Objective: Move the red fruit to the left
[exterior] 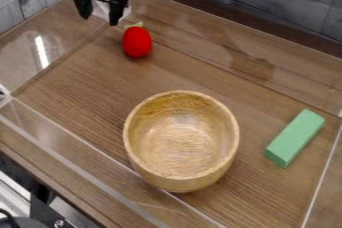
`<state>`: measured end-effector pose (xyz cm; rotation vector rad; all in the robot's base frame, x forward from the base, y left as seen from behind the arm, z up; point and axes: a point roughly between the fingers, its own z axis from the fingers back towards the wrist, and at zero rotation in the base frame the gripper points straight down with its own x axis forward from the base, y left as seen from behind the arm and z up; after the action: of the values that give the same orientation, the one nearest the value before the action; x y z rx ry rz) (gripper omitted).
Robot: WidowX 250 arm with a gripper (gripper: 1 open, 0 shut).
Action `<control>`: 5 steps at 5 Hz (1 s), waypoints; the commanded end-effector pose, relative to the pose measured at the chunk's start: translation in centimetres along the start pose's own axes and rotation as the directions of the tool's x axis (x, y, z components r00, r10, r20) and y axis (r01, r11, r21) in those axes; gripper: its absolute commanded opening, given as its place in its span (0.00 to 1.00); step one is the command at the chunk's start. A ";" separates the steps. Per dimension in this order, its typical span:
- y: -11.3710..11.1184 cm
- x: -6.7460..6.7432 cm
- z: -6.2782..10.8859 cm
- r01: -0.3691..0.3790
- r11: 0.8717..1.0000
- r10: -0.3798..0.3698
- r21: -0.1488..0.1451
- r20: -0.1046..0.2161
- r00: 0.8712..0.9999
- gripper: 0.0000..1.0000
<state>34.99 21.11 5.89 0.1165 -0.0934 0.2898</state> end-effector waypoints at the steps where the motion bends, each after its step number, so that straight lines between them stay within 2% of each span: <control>1: -0.2 1.0 2.8 0.055 0.998 -0.056 0.008 0.085 0.995 1.00; 3: -0.3 0.0 4.1 0.180 0.983 -0.177 -0.018 0.113 0.978 1.00; 4: -0.5 -0.4 5.3 0.141 0.990 -0.137 -0.022 0.118 0.983 1.00; 5: -1.6 -0.9 5.9 0.131 0.991 -0.127 -0.028 0.113 0.985 1.00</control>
<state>33.70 18.30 8.24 0.0651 -0.1173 0.1519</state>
